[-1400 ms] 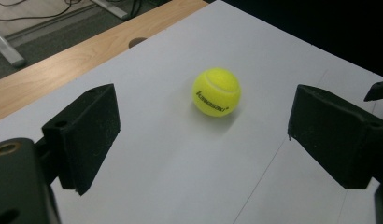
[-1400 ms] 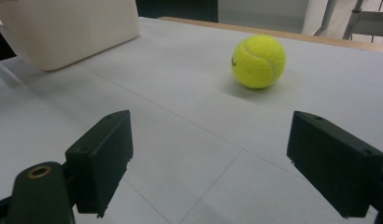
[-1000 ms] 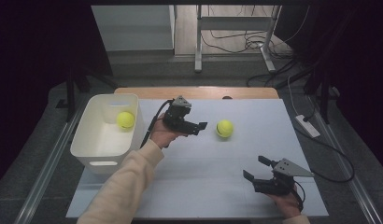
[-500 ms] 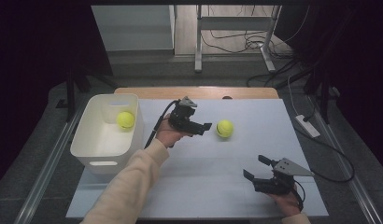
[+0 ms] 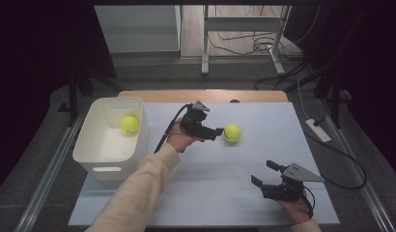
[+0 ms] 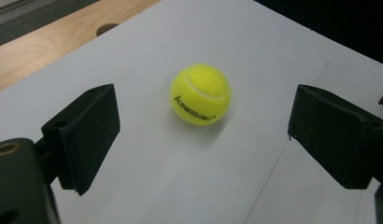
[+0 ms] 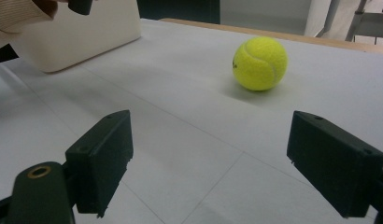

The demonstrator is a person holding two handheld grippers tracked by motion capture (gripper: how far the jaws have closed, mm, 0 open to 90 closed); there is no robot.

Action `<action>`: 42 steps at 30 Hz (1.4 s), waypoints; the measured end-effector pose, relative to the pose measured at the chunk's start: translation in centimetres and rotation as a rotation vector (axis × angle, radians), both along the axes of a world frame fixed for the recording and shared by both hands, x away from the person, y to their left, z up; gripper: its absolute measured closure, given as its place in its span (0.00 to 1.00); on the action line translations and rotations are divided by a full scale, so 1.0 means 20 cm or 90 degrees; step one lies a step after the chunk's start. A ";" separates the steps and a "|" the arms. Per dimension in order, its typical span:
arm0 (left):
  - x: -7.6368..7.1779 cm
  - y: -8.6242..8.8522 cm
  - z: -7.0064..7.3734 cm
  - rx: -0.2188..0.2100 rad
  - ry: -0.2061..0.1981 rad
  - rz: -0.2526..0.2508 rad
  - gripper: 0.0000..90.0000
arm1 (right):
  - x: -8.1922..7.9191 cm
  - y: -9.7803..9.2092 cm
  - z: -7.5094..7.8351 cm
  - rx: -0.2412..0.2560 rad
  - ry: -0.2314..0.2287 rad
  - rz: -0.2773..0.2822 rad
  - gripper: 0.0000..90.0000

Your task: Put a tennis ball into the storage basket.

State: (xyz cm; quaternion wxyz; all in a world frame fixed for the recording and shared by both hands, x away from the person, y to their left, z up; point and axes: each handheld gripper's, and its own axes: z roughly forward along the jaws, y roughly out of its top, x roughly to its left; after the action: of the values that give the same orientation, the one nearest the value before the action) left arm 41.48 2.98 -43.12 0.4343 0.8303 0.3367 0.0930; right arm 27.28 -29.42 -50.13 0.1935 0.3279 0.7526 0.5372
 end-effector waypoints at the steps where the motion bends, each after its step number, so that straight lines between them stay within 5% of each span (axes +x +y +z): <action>1: 0.00 -0.01 0.00 0.002 0.001 -0.001 0.11 | 0.00 0.00 0.00 0.000 0.000 0.000 0.16; 42: 0.12 -0.18 -0.16 0.020 0.038 -0.016 0.09 | 0.00 0.01 0.00 0.002 -0.001 0.008 0.16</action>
State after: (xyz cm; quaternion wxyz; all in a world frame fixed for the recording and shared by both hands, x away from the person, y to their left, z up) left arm 43.97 -0.53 -46.30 0.4121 0.8434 0.3380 0.0680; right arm 27.35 -29.24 -50.07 0.1901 0.3233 0.7534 0.5400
